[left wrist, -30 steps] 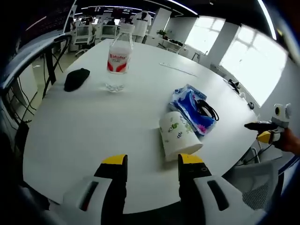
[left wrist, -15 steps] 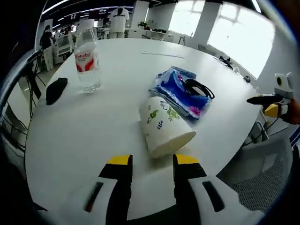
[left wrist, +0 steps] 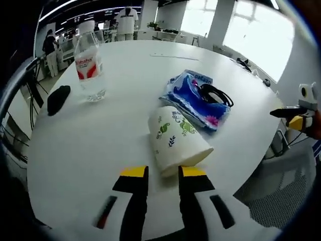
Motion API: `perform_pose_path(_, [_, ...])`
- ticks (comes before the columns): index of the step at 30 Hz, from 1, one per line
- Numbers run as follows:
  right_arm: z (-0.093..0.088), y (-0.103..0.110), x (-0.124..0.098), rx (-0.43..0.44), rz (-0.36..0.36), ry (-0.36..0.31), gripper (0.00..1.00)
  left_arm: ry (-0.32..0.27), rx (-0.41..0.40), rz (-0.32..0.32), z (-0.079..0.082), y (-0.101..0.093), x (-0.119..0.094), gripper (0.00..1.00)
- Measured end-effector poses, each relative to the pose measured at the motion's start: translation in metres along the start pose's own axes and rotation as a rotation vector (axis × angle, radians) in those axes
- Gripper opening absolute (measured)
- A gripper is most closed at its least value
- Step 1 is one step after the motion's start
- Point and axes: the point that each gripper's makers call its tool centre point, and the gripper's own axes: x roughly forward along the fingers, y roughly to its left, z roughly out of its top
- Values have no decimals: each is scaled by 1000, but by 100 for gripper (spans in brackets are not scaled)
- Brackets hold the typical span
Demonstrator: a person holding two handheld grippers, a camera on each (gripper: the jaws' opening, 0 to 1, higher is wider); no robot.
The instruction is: Arrange the tabletop items into an orderly group along one side of the table until the central work area is clear of visible clutter.
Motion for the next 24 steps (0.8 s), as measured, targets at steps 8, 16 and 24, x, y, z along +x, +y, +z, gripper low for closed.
perform_pose_path(8, [10, -3, 2, 2, 4, -10, 67, -17, -18, 24, 6, -2, -8, 0])
perform_pose_path(16, [13, -5, 4, 8, 6, -18, 67, -36, -30, 48, 13, 5, -18, 0])
perform_pose_path(24, [13, -3, 6, 6, 13, -17, 67, -58, -42, 70, 20, 12, -29, 0])
